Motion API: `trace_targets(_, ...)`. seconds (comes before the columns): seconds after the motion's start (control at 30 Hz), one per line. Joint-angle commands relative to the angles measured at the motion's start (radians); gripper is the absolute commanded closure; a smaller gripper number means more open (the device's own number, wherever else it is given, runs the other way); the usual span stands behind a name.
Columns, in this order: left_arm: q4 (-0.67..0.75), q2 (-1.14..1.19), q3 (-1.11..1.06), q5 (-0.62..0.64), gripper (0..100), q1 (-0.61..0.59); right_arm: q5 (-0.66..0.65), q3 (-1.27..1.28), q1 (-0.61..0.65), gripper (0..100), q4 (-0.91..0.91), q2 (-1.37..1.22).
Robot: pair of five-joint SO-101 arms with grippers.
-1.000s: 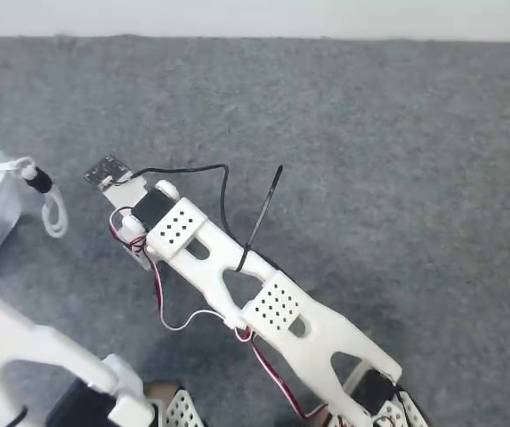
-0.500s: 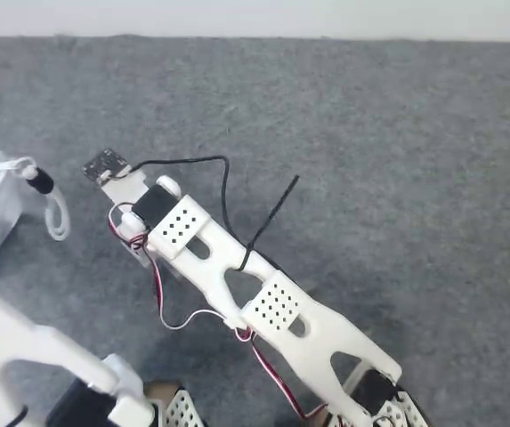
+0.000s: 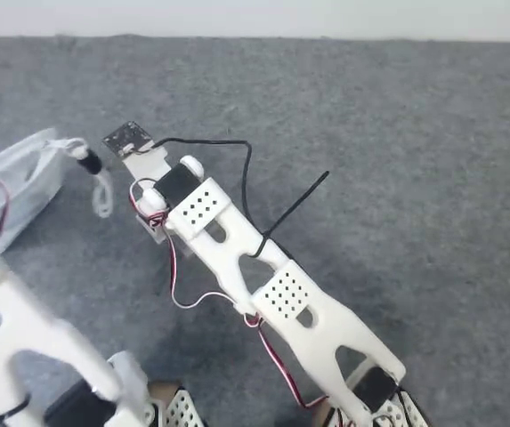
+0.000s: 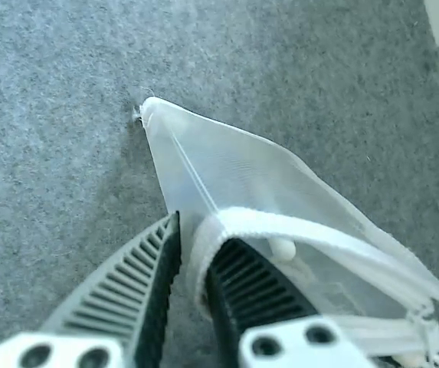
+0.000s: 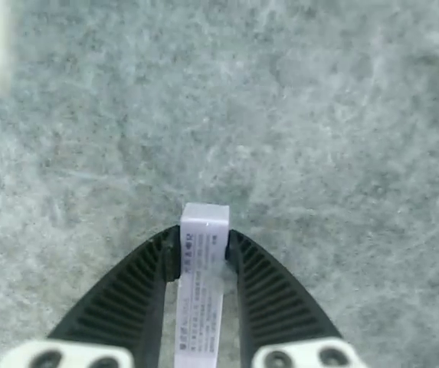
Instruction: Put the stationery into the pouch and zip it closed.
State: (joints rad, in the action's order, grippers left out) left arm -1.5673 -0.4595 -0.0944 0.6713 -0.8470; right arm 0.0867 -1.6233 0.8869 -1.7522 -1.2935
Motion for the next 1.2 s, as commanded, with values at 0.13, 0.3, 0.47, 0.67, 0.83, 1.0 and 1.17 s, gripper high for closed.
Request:
trace_targets(0.13, 0.009, -0.055, 0.062, 0.009, 99, 0.078, 0.008, -0.058, -0.031, 99.2, -0.044, 0.079)
trace_targets(0.3, 0.008, -0.060, 0.081, -0.014, 99, 0.157, 0.006, -0.060, -0.068, 99.2, -0.044, 0.099)
trace_targets(0.47, 0.006, -0.103, 0.110, -0.017, 99, 0.278, 0.006, -0.058, -0.104, 99.2, -0.044, 0.137)
trace_targets(0.67, 0.006, -0.213, 0.113, -0.020, 99, 0.373, 0.006, -0.058, -0.182, 99.2, -0.045, 0.173)
trace_targets(0.83, 0.008, -0.264, 0.113, -0.060, 99, 0.442, 0.006, -0.058, -0.246, 99.2, -0.050, 0.191)
trace_targets(1.0, 0.009, -0.264, 0.110, -0.060, 99, 0.505, 0.006, -0.058, -0.283, 99.2, -0.050, 0.196)
trace_targets(1.17, 0.015, -0.264, 0.111, -0.060, 99, 0.531, 0.006, -0.058, -0.328, 99.2, -0.050, 0.200)
